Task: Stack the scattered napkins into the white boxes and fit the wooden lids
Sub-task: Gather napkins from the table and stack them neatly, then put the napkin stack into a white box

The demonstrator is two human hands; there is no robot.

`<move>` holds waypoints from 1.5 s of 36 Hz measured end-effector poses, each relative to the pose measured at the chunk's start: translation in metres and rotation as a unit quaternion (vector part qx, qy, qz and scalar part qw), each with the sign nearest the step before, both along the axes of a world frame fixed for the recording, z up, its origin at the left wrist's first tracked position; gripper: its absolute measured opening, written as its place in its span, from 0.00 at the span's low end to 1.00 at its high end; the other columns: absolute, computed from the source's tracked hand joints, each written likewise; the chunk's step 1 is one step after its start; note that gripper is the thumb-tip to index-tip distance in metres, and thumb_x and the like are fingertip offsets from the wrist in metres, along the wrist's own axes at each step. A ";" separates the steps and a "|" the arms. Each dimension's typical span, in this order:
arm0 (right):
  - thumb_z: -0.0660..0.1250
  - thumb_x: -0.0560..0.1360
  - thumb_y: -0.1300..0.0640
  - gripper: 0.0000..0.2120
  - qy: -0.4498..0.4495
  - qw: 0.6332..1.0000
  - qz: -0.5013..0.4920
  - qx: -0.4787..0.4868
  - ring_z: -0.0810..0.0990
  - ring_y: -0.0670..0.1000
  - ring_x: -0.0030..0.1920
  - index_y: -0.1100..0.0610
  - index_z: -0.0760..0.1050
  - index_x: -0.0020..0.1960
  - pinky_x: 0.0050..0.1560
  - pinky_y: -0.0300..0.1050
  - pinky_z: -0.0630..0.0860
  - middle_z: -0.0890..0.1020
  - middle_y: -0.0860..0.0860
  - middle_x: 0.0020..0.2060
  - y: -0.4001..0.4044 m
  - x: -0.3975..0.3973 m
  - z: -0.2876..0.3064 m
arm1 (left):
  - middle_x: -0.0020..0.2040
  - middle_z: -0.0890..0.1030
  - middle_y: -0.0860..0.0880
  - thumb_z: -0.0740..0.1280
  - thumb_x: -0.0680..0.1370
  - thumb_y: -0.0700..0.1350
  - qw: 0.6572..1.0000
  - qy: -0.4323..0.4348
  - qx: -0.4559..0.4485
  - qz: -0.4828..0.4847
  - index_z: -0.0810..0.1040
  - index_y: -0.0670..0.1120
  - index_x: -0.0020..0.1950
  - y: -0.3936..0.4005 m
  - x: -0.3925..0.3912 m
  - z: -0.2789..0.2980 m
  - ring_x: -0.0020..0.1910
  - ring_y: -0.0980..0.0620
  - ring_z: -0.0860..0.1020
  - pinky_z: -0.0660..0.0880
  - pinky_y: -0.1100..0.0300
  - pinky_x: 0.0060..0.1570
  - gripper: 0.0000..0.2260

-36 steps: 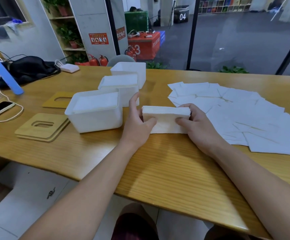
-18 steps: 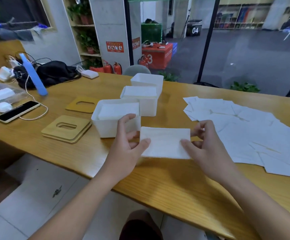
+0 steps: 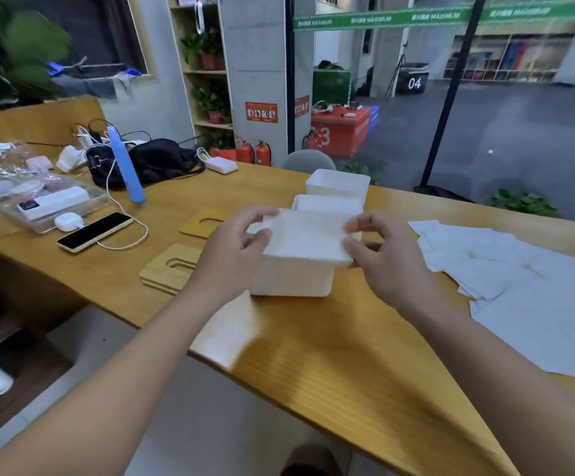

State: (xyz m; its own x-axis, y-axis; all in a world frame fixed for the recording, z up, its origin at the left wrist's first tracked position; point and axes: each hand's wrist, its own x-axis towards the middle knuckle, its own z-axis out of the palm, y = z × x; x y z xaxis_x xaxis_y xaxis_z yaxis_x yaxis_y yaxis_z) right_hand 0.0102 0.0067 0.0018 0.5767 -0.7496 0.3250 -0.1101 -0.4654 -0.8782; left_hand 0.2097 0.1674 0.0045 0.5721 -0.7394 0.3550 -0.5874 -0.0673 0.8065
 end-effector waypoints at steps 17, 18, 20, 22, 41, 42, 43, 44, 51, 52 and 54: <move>0.67 0.83 0.44 0.06 0.171 0.944 -0.031 -0.281 0.70 0.50 0.68 0.41 0.83 0.56 0.69 0.55 0.62 0.78 0.41 0.68 -0.042 0.052 -0.027 | 0.72 0.78 0.53 0.61 0.85 0.41 0.940 -0.293 0.133 0.110 0.86 0.54 0.64 -0.034 0.038 -0.018 0.72 0.47 0.70 0.59 0.52 0.67 0.16; 0.68 0.83 0.45 0.06 0.165 0.944 -0.023 -0.286 0.70 0.49 0.68 0.41 0.84 0.56 0.69 0.55 0.62 0.79 0.39 0.67 -0.042 0.053 -0.028 | 0.74 0.77 0.53 0.60 0.86 0.41 0.948 -0.276 0.136 0.076 0.84 0.53 0.67 -0.035 0.035 -0.014 0.74 0.49 0.69 0.58 0.55 0.68 0.16; 0.68 0.83 0.45 0.06 0.166 0.946 -0.005 -0.277 0.71 0.46 0.66 0.41 0.84 0.55 0.69 0.54 0.62 0.81 0.35 0.63 -0.041 0.058 -0.030 | 0.76 0.76 0.53 0.57 0.89 0.43 0.959 -0.241 0.151 -0.006 0.81 0.51 0.73 -0.037 0.027 -0.007 0.76 0.53 0.69 0.59 0.63 0.67 0.17; 0.69 0.82 0.44 0.06 0.175 0.952 0.004 -0.252 0.71 0.45 0.65 0.40 0.84 0.55 0.69 0.53 0.61 0.82 0.32 0.60 -0.041 0.062 -0.031 | 0.80 0.72 0.55 0.55 0.90 0.46 0.957 -0.204 0.196 -0.060 0.76 0.52 0.78 -0.038 0.020 -0.006 0.78 0.54 0.68 0.64 0.63 0.71 0.18; 0.72 0.77 0.39 0.07 0.157 0.978 -0.012 -0.134 0.79 0.37 0.50 0.39 0.83 0.52 0.67 0.59 0.75 0.83 0.30 0.54 -0.040 0.027 -0.039 | 0.83 0.66 0.62 0.49 0.92 0.49 0.937 -0.197 0.269 -0.101 0.70 0.61 0.82 -0.041 -0.002 -0.009 0.84 0.52 0.60 0.61 0.56 0.76 0.21; 0.72 0.77 0.38 0.07 0.154 0.980 -0.012 -0.127 0.79 0.37 0.51 0.39 0.83 0.52 0.66 0.58 0.76 0.83 0.29 0.54 -0.043 0.022 -0.039 | 0.83 0.67 0.61 0.49 0.92 0.48 0.935 -0.201 0.269 -0.109 0.70 0.60 0.82 -0.044 -0.006 -0.008 0.84 0.53 0.60 0.61 0.57 0.75 0.21; 0.72 0.77 0.39 0.07 0.149 0.982 -0.010 -0.118 0.79 0.38 0.51 0.39 0.83 0.52 0.64 0.57 0.78 0.83 0.30 0.54 -0.047 0.017 -0.039 | 0.81 0.70 0.58 0.49 0.92 0.48 0.935 -0.205 0.266 -0.115 0.70 0.59 0.82 -0.047 -0.010 -0.008 0.82 0.52 0.63 0.61 0.58 0.74 0.21; 0.72 0.77 0.40 0.07 0.146 0.983 -0.009 -0.110 0.79 0.39 0.52 0.40 0.84 0.53 0.63 0.57 0.79 0.84 0.31 0.55 -0.050 0.014 -0.038 | 0.79 0.72 0.55 0.49 0.92 0.47 0.935 -0.207 0.261 -0.119 0.71 0.58 0.81 -0.052 -0.012 -0.010 0.80 0.50 0.66 0.63 0.57 0.73 0.20; 0.75 0.79 0.41 0.09 0.156 0.983 -0.004 -0.098 0.80 0.41 0.56 0.42 0.85 0.57 0.60 0.51 0.79 0.84 0.33 0.52 -0.071 -0.004 -0.028 | 0.55 0.79 0.54 0.53 0.89 0.60 0.946 -0.187 0.238 -0.117 0.77 0.55 0.55 -0.083 -0.022 -0.009 0.58 0.52 0.78 0.76 0.47 0.54 0.16; 0.75 0.79 0.41 0.09 0.149 0.984 0.003 -0.096 0.80 0.40 0.56 0.41 0.85 0.57 0.58 0.49 0.79 0.84 0.33 0.53 -0.073 -0.006 -0.028 | 0.49 0.79 0.55 0.55 0.88 0.60 0.959 -0.165 0.208 -0.102 0.76 0.56 0.50 -0.087 -0.023 -0.006 0.52 0.53 0.79 0.75 0.49 0.48 0.16; 0.75 0.78 0.40 0.08 0.136 0.987 0.014 -0.089 0.80 0.39 0.55 0.41 0.85 0.55 0.55 0.45 0.77 0.84 0.32 0.57 -0.076 -0.007 -0.030 | 0.55 0.84 0.57 0.57 0.88 0.59 0.970 -0.168 0.163 -0.061 0.81 0.58 0.54 -0.100 -0.019 -0.002 0.57 0.51 0.81 0.76 0.50 0.53 0.14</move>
State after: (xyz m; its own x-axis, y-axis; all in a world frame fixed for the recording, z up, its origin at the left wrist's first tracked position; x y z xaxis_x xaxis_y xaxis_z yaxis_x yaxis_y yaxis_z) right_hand 0.0029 -0.0692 -0.0278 0.6808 -0.6767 0.2802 -0.3155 -0.6162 -0.7217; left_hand 0.1908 0.0677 0.0027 0.3656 -0.8985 0.2430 -0.8334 -0.1997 0.5154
